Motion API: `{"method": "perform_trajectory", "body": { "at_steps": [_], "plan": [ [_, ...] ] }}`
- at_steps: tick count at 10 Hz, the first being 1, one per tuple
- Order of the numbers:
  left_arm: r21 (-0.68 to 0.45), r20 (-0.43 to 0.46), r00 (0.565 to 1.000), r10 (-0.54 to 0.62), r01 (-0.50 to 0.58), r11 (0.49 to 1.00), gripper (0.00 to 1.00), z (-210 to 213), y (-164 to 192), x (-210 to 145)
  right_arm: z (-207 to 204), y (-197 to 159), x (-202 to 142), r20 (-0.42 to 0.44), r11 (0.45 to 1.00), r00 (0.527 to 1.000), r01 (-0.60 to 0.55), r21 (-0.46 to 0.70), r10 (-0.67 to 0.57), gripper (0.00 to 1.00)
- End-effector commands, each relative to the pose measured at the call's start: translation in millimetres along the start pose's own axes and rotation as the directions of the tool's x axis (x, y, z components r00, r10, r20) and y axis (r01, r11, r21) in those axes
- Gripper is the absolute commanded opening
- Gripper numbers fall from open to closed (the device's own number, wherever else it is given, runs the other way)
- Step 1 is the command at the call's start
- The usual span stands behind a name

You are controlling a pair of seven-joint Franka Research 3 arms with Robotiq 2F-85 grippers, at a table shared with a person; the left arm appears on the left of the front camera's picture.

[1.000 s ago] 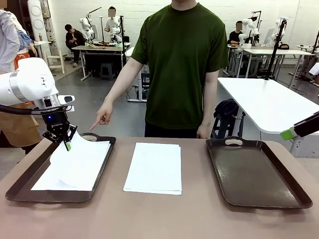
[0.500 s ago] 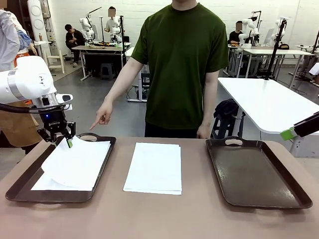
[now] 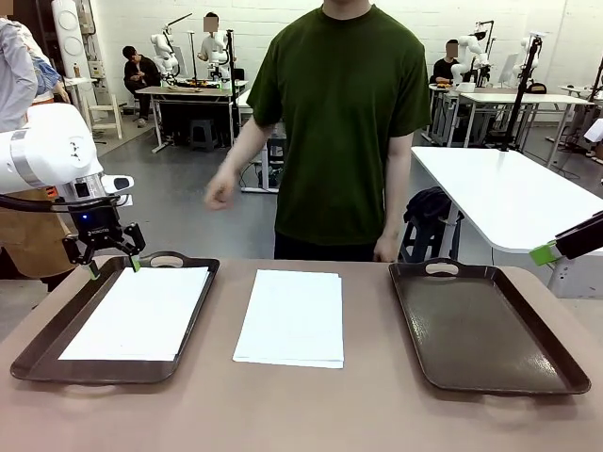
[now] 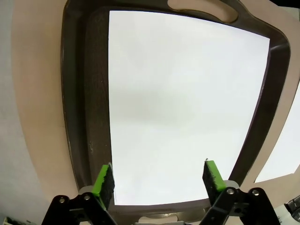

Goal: Sort the A4 documents.
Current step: Place the A4 Paper in the designated Handle tray, then receive the A4 Paper.

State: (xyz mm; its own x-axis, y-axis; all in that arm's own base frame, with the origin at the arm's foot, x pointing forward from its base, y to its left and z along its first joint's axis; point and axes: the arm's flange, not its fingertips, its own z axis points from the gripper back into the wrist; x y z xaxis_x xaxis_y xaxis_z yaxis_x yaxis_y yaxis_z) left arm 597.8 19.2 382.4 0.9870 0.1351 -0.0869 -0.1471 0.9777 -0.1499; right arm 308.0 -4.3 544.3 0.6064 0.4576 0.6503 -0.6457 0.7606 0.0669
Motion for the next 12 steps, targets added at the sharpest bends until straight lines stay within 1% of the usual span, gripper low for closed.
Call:
{"method": "perform_trajectory", "body": {
  "at_steps": [1,2,3,4,12],
  "plan": [
    [0.023,0.004,1.000,0.010,-0.010,1.000,1.00,0.2,3.4,2.9,-1.9,-0.4,-0.1,0.006,1.000,1.000,0.001,0.018,-0.001,1.00],
    [-0.023,-0.001,1.000,0.025,-0.025,0.999,1.00,0.4,5.3,3.5,-1.9,-0.4,-0.1,0.006,1.000,1.000,0.001,0.018,-0.001,1.00],
    [-0.156,-0.038,0.996,0.085,-0.089,0.984,1.00,0.1,3.2,2.8,-1.9,-0.4,-0.1,0.006,1.000,1.000,0.001,0.018,-0.001,1.00],
    [-0.005,0.000,1.000,0.008,-0.008,1.000,1.00,0.1,3.2,0.4,-1.9,-0.4,-0.1,0.006,1.000,1.000,0.001,0.018,-0.001,1.00],
    [-0.005,0.000,1.000,0.008,-0.008,1.000,1.00,0.1,3.2,0.4,-1.9,-0.4,-0.1,0.006,1.000,1.000,0.001,0.018,-0.001,1.00]
  ]
}}
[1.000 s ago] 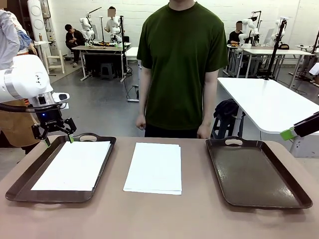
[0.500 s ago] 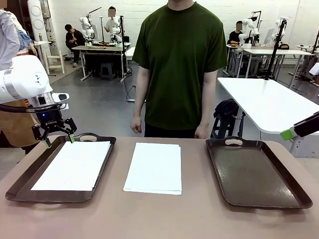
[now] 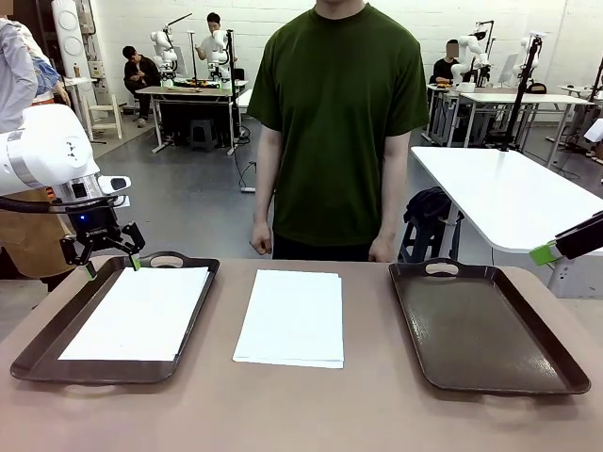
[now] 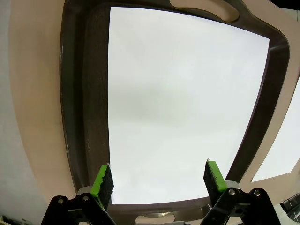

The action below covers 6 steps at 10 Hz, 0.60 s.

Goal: Sort the A4 documents.
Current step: Receive the A4 Paper.

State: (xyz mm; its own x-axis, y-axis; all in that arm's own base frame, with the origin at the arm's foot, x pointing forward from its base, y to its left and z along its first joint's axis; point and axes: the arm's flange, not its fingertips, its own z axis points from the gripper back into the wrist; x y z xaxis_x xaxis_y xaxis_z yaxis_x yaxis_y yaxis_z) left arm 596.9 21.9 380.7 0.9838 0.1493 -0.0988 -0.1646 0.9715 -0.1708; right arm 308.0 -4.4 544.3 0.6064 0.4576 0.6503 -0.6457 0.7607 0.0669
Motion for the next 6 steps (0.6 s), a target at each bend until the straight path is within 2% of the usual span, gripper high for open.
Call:
{"method": "perform_trajectory", "body": {
  "at_steps": [1,6],
  "plan": [
    [0.018,0.010,1.000,-0.008,0.008,1.000,1.00,1.3,0.1,0.7,-1.9,-0.4,-0.1,0.006,1.000,1.000,0.001,0.018,-0.001,1.00],
    [0.018,0.010,1.000,-0.008,0.008,1.000,1.00,1.3,0.1,0.7,-1.9,-0.4,-0.1,0.006,1.000,1.000,0.001,0.018,-0.001,1.00]
  ]
}}
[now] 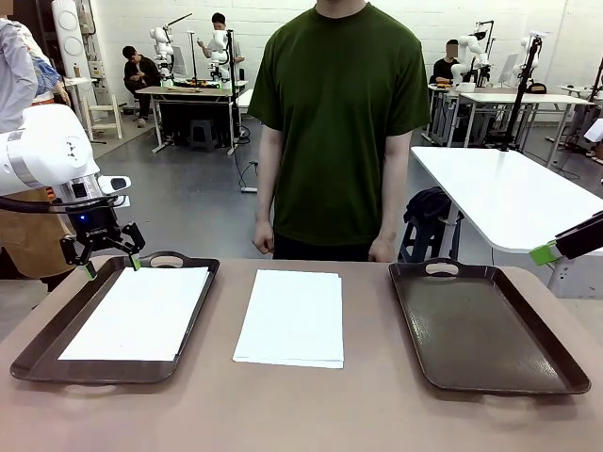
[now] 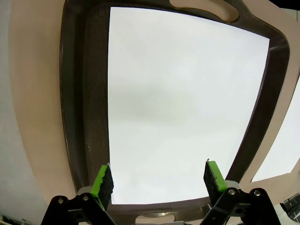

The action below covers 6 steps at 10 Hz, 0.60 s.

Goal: Sort the A4 documents.
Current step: Receive the A4 Paper.

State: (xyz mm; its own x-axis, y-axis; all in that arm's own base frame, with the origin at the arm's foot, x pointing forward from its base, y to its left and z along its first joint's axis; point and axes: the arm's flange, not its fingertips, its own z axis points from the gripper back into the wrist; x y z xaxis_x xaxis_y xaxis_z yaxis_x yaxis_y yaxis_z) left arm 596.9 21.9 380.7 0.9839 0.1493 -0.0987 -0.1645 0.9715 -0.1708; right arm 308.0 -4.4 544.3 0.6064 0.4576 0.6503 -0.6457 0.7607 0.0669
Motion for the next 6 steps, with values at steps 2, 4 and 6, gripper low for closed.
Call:
{"method": "perform_trajectory", "body": {
  "at_steps": [2,4,6],
  "plan": [
    [0.018,0.009,1.000,-0.008,0.008,1.000,1.00,1.3,0.1,0.7,-1.9,-0.4,-0.1,0.006,1.000,1.000,0.001,0.018,-0.001,1.00],
    [0.018,0.009,1.000,-0.008,0.008,1.000,1.00,1.3,0.1,0.7,-1.9,-0.4,-0.1,0.006,1.000,1.000,0.001,0.018,-0.001,1.00],
    [0.000,0.000,1.000,0.000,0.000,1.000,1.00,0.0,0.0,0.0,-1.9,-0.4,-0.1,0.006,1.000,1.000,0.001,0.018,-0.001,1.00]
  ]
}}
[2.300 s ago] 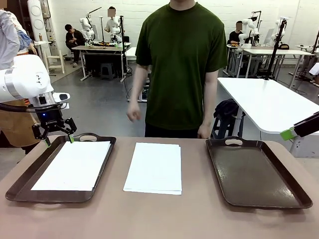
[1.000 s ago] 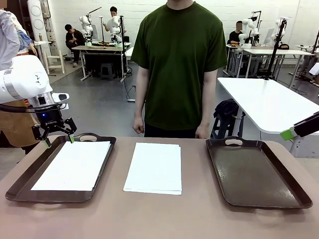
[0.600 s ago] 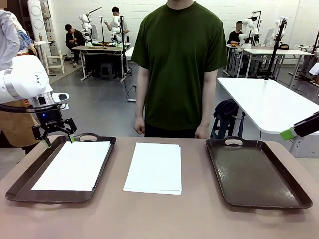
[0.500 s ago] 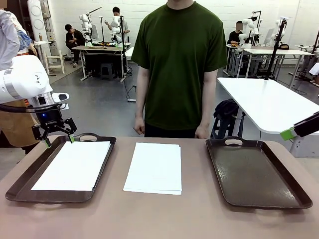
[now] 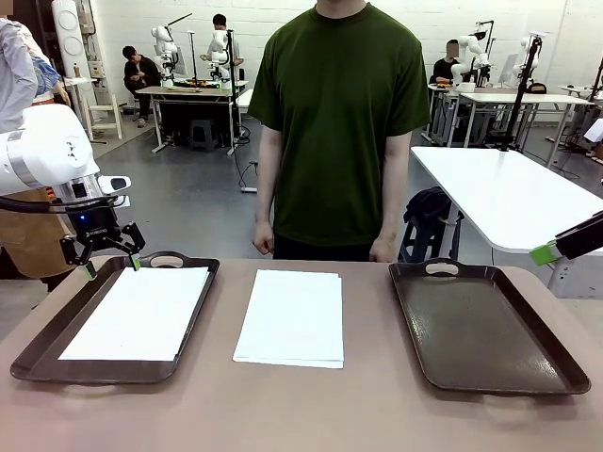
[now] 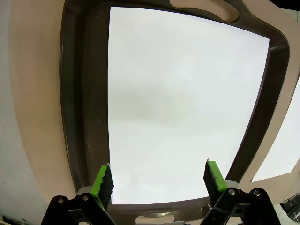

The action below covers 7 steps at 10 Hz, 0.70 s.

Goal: Sort the A4 documents.
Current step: Receive the A4 Paper.

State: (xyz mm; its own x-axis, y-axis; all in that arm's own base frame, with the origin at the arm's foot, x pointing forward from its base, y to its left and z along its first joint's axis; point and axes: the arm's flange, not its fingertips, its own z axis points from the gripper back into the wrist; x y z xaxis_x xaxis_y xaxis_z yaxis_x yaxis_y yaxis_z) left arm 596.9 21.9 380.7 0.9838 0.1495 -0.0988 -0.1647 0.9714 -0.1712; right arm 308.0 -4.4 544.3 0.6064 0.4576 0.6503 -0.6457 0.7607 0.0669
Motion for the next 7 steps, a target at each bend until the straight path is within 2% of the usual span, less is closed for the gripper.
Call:
{"method": "perform_trajectory", "body": {
  "at_steps": [1,2,3,5,7],
  "plan": [
    [-0.035,0.123,0.984,-0.127,0.132,0.991,1.00,19,0,-30,-2,0,0,0.006,1.000,1.000,0.001,0.018,-0.001,1.00],
    [-0.096,0.211,0.951,-0.225,0.249,0.964,1.00,41,3,-63,-2,0,0,0.006,1.000,1.000,0.001,0.018,-0.001,1.00],
    [-0.148,0.251,0.926,-0.283,0.326,0.934,1.00,58,7,-86,-2,0,0,0.006,1.000,1.000,0.001,0.018,-0.001,1.00],
    [-0.303,0.215,0.861,-0.461,0.507,0.807,1.00,86,18,-121,-2,0,0,0.006,1.000,1.000,0.001,0.018,-0.001,1.00],
    [-0.322,0.298,0.749,-0.591,0.662,0.677,1.00,102,23,-158,-2,0,0,0.006,1.000,1.000,0.001,0.018,-0.001,1.00]
  ]
}}
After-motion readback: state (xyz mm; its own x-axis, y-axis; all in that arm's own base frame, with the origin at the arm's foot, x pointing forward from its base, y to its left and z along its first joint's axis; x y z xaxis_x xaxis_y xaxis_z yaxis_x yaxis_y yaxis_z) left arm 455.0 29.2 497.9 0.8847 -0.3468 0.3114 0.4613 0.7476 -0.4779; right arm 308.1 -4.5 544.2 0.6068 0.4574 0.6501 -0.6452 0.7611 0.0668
